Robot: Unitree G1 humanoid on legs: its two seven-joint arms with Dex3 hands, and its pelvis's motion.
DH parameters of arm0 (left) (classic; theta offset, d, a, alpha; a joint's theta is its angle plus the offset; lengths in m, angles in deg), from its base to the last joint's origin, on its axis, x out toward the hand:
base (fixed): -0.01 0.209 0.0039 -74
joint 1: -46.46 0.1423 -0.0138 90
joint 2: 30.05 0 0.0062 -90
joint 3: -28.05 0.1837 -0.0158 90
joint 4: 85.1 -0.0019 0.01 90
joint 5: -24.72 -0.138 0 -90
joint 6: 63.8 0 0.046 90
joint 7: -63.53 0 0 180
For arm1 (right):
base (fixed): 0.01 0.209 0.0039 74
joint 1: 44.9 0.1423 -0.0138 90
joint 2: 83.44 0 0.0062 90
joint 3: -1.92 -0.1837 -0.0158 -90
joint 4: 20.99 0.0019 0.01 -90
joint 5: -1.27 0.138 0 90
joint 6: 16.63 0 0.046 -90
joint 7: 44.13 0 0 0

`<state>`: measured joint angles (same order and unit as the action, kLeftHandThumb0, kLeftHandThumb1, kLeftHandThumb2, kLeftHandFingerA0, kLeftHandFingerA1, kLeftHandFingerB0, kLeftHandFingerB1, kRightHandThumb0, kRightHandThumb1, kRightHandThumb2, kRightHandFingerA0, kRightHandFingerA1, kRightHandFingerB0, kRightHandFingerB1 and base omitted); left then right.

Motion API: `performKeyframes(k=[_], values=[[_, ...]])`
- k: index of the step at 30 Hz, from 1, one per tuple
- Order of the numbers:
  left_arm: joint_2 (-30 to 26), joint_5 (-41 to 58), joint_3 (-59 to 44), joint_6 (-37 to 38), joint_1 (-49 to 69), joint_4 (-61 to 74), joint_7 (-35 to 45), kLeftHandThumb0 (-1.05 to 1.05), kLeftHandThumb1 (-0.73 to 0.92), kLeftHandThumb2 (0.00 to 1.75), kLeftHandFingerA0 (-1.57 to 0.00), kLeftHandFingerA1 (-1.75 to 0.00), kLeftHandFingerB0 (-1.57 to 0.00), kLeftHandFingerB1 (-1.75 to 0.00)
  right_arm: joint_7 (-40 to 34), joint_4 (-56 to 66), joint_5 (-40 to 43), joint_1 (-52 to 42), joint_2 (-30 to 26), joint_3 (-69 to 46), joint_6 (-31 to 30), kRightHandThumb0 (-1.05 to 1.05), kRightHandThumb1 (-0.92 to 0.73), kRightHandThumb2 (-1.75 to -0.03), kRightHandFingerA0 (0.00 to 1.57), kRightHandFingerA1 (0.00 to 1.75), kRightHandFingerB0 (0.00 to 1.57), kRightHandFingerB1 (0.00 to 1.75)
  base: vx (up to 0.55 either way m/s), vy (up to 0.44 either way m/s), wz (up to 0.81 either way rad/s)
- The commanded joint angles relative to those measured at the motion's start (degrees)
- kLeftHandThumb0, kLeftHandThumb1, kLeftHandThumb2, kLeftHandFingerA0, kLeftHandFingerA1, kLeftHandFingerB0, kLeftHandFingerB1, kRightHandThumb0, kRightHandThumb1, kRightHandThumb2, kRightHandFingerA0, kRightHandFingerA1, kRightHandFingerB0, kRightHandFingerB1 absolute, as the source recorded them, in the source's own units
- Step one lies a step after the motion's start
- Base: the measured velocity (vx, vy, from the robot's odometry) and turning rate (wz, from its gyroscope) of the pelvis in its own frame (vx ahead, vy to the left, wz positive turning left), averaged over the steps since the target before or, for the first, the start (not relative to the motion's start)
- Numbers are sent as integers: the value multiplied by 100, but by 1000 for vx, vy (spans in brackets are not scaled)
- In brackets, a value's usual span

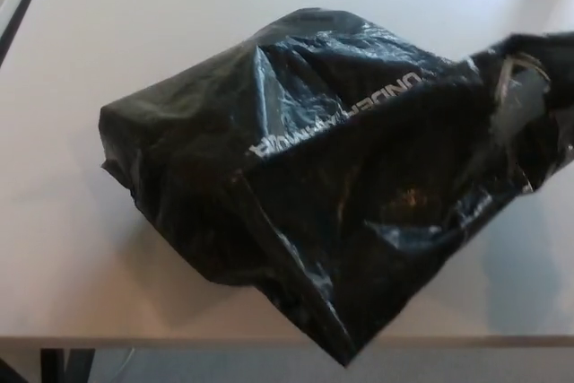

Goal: A plastic bag is kept infront of the robot in the middle of the desk and the robot uses both its hands to grab it from the top and lifts it up and then releases it.

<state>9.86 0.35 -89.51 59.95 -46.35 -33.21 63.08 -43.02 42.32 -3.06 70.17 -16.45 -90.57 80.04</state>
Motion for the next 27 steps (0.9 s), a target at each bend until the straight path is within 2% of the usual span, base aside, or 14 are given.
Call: performKeyframes(k=[1,2,3,5,6,8,9,12,13,14,19,20,23,27], values=[[1599,1126,-1981,1977,2992,705,-552,-105,79,119,0,0,0,-19,2180,1383,1486,-3014,-1079,-2305,1466,-97,-74,-71,61,47,39,37,0,0,0],[1766,1172,-2018,2074,3191,873,-514,-105,92,79,0,0,0,-7,2354,1556,1602,-3271,-1057,-2491,1502,-96,-82,-66,52,41,36,33,0,0,0],[1985,1268,-2040,2119,3397,1151,-450,-101,77,114,0,0,0,-18,2540,1829,1721,-3598,-1027,-2767,1486,-99,-65,-103,28,46,17,39,0,0,0],[2314,1436,-2041,2131,3632,1564,-371,-103,76,112,0,0,0,-17,3036,2277,2162,-4060,-958,-3272,1312,-99,-64,-105,17,44,4,32,0,0,0],[2378,1402,-2022,2203,3620,1547,-449,-103,76,110,0,0,0,-16,3199,2378,2333,-4198,-917,-3466,1301,-40,-27,-97,0,48,0,48,0,0,0],[2521,1458,-2002,2322,3669,1636,-473,-102,76,109,0,0,0,-17,3330,2666,2501,-4612,-777,-3936,1481,-40,-28,-97,0,48,0,48,0,0,0],[2561,1516,-1989,2345,3708,1666,-433,-102,75,110,0,0,0,-18,3440,2754,2634,-4747,-723,-4116,1523,-92,-62,-101,13,43,5,26,0,0,0],[2714,1525,-2025,2283,3887,1824,-379,-101,76,111,0,0,0,-18,3819,2823,3048,-5089,-615,-4660,1541,-94,-61,-102,16,44,4,24,0,0,0],[2736,1509,-2047,2314,3908,1799,-389,-100,75,111,0,0,0,-19,3915,2888,3121,-5261,-607,-4878,1408,-98,-78,-65,25,32,8,24,0,0,0],[2759,1516,-2074,2315,3945,1810,-383,-101,74,110,0,0,0,-19,4127,2801,3237,-5330,-644,-5022,1446,-94,-63,-102,18,47,5,24,0,0,0],[2843,1769,-2061,2408,4061,1832,-262,-100,72,107,0,0,0,-22,4985,2347,3814,-5586,-576,-5513,1654,-93,-64,-102,18,49,5,17,0,0,0],[2876,1923,-1958,2541,4033,1780,-213,-105,92,68,0,0,0,-21,4961,2339,3859,-5687,-420,-5544,1742,-96,-65,-103,18,49,6,18,0,0,0],[3045,2326,-1534,3047,3951,1599,-103,-105,73,116,0,-8,0,-21,4613,2486,3728,-6092,355,-5206,2425,-97,-67,-99,10,42,4,18,0,0,0],[3687,2828,-665,3581,3980,1461,33,-105,69,110,0,-2,-1,-29,4229,2323,3300,-6449,1635,-4139,3901,-88,-64,-103,6,35,9,21,0,0,0]])
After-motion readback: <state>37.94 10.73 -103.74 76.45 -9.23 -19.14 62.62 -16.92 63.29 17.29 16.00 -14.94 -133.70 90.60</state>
